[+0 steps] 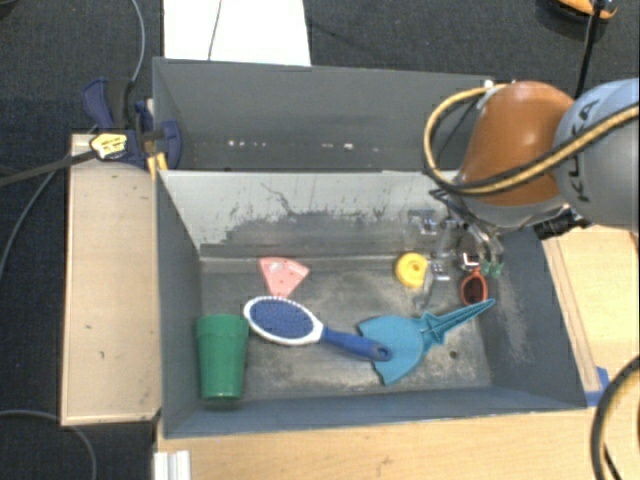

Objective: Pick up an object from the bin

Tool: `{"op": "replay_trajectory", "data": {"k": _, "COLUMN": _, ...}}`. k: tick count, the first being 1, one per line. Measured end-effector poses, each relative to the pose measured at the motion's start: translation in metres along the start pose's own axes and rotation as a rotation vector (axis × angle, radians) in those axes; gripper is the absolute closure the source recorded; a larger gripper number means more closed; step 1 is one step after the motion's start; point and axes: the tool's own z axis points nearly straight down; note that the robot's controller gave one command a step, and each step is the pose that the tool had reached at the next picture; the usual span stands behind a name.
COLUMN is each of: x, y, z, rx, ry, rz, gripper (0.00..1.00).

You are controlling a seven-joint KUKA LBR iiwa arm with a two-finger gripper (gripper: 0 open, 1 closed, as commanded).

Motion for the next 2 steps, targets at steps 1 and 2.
{"op": "replay_trajectory", "data": {"k": 1, "x": -0.002, "y": 0.0, "z": -0.005, "rx": 0.0, "ry": -0.008, "rz": 0.0, "gripper": 0.0}}
{"op": "replay_trajectory", "data": {"k": 2, "x": 0.034, "y": -0.022, "z": 0.036, "rx": 0.001, "ry": -0.014, "rz": -0.042, "gripper": 0.0}}
